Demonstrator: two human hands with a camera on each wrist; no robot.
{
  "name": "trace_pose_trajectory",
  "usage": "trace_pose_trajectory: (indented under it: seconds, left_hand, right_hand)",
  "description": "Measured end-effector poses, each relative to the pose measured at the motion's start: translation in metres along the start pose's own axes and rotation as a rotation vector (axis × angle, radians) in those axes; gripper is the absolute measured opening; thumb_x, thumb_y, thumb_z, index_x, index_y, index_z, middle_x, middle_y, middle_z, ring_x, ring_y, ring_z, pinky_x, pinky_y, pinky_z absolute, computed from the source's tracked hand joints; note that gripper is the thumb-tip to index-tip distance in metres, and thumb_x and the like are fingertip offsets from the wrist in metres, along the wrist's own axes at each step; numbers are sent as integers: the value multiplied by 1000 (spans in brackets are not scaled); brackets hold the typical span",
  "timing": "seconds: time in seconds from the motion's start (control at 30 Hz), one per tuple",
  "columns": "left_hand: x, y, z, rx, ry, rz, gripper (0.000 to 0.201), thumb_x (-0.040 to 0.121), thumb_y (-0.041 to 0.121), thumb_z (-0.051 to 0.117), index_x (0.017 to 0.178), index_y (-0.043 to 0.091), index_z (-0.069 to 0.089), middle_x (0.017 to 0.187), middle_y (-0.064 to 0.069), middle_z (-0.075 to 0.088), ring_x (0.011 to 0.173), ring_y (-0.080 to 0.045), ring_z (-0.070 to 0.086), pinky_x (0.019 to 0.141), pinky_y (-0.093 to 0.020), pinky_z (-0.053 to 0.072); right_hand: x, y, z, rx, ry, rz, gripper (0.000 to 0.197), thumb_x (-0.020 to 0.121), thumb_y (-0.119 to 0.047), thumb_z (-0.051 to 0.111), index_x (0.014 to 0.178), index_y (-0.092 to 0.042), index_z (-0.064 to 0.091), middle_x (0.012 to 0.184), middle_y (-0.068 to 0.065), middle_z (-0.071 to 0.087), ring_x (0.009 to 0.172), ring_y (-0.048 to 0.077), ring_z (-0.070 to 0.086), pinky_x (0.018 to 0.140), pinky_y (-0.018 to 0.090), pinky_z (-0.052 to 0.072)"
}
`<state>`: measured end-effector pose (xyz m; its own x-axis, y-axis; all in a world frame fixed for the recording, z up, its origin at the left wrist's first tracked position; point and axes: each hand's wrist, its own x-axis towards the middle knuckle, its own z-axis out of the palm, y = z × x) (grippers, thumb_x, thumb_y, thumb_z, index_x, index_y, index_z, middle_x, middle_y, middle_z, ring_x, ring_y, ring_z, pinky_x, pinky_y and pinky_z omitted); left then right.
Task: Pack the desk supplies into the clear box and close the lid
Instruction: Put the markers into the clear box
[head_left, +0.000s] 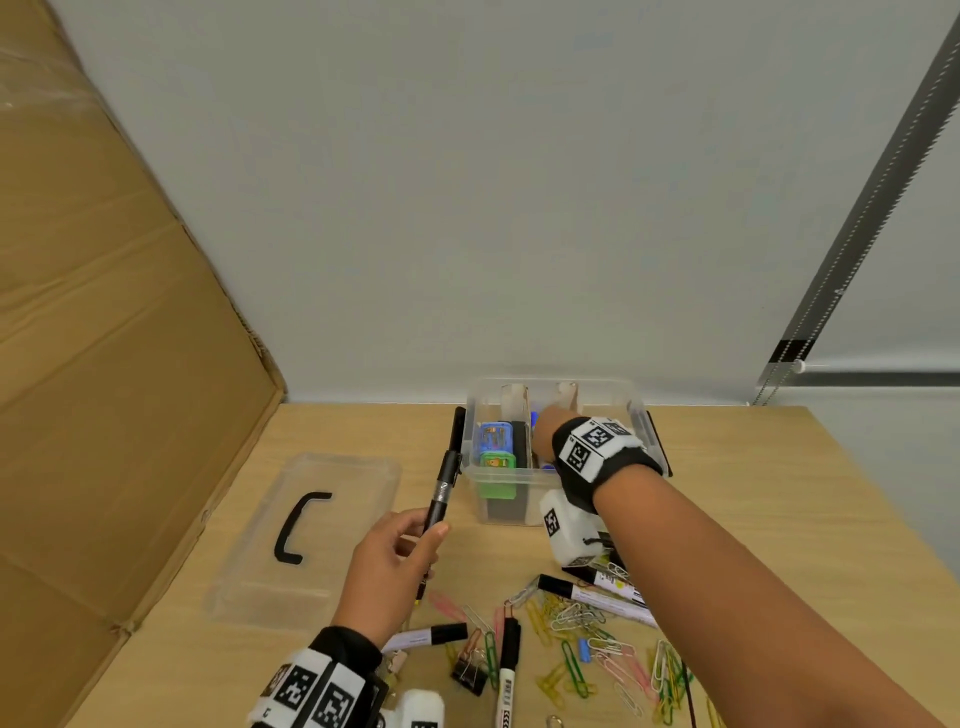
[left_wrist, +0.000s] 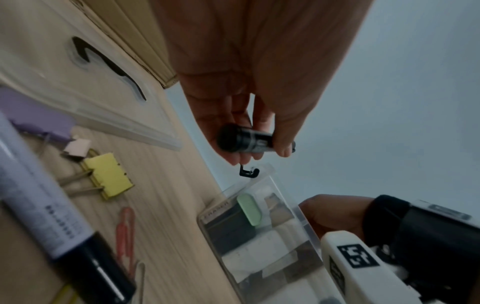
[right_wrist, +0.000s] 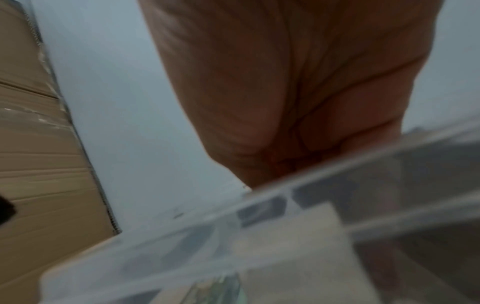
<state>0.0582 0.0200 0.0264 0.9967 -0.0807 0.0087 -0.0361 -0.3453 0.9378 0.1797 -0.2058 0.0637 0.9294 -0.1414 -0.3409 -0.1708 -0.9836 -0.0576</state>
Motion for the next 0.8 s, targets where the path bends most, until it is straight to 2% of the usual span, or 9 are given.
trace_pose_trajectory:
  seconds: [0.1,0.2,0.27,0.33,0.43,0.5,0.57,0.7,0.8]
  left_hand:
    - [-5,-3,-1,41,-4,4,10,92,30,57,99,34,62,91,-1,67,72,-10,65,65,-28,57]
    - [-10,-9,1,45,-10,-2,18,96,28,50,110,36,58,94,4,67,72,-9,63,66,-28,55]
    - [-12,-10,6,85,3,45,25,99,24,43,119,36,53,98,8,64,80,-7,58,71,-21,47]
    - [-12,-3,15,148,5,118,34,100,16,38,127,36,46,101,6,57,85,-4,53,75,-14,42]
    - [-7,22,34,263,-65,203,49,100,12,36,146,26,26,113,3,46,95,2,47,82,-2,37]
    - [3,41,51,373,-106,268,54,100,13,36,150,23,18,129,2,40,113,0,43,102,-13,37]
    - [20,58,71,570,-112,304,58,98,9,38,150,21,17,143,-3,34,133,-14,31,114,-31,32]
    - [60,84,113,886,-101,301,64,92,5,46,149,15,20,148,-9,33,136,-26,28,115,-41,25]
    - [85,94,144,1026,-121,194,54,93,10,43,144,7,27,144,-13,37,131,-29,34,110,-43,28]
  right_hand:
    - [-25,6,-12,252,60,-37,30,96,-11,49,123,-2,55,124,14,60,114,28,58,95,31,46]
    - [-60,36,2,537,368,-154,29,98,-16,43,123,-12,57,118,6,63,106,17,60,92,26,45]
    - [-80,63,21,480,618,-177,30,98,-21,41,121,-15,58,115,2,63,102,12,57,91,23,45]
    - [-95,87,41,345,750,-151,34,98,-26,39,126,-14,55,124,2,59,113,13,53,96,26,43]
    - [-102,109,72,267,671,-116,47,100,-32,33,142,-12,39,147,6,41,134,17,39,110,27,29]
    - [-100,113,85,263,635,-136,51,101,-34,29,148,-13,29,156,3,27,139,16,33,111,27,29]
    - [-99,113,90,268,657,-138,52,101,-35,26,148,-13,28,157,1,22,139,16,34,108,29,37]
    - [-98,111,90,272,669,-131,63,97,-43,13,147,-11,32,157,2,24,137,16,39,102,31,47]
    - [-98,111,90,247,681,-143,64,96,-44,14,146,-9,33,157,4,24,135,17,41,100,29,47]
